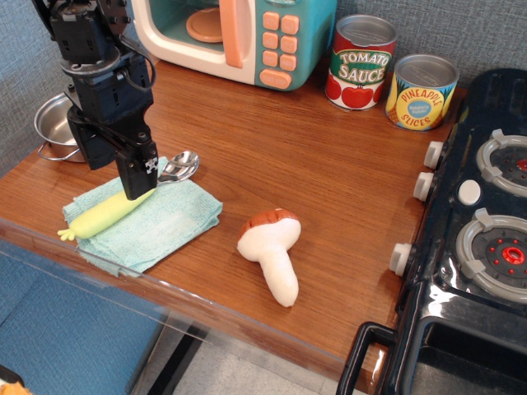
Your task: Move pot to space between mushroom and cans.
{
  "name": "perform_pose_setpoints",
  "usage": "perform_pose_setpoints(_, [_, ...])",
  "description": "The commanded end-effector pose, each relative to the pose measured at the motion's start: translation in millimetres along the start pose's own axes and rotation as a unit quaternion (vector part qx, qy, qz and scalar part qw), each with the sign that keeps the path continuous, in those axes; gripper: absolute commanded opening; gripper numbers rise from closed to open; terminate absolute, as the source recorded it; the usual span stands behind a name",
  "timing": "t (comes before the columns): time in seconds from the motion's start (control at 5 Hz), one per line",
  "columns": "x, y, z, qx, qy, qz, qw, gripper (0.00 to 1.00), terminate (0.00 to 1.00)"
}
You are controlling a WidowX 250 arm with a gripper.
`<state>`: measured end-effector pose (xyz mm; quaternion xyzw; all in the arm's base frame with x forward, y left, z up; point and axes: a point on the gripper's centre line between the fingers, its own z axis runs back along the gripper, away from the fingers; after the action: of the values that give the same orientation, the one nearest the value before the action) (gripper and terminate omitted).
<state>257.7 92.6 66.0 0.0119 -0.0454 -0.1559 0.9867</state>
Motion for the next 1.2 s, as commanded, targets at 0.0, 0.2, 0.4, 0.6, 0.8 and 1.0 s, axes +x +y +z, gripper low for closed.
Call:
perform_pose_setpoints(0.0, [0, 0, 0, 0.000, 0.000, 0.000, 1.0000, 1.00, 0.00])
perform_pose_setpoints(0.2, [20, 31, 6, 0.024, -0.018, 0.031, 0.9991, 1.00, 0.00])
perform_pose_setpoints(0.4, [37, 57, 14, 0.051, -0.036, 0.059, 0.9963, 1.00, 0.00])
perform_pose_setpoints(0.6, [50, 83, 13, 0.063, -0.044, 0.084, 0.9935, 1.00, 0.00])
perform_pose_setpoints(0.8, [47, 104, -6, 0.061, -0.029, 0.114, 0.9912, 1.00, 0.00])
perform_pose_setpoints(1.0, [46, 109, -27, 0.050, -0.010, 0.124, 0.9909, 1.00, 0.00])
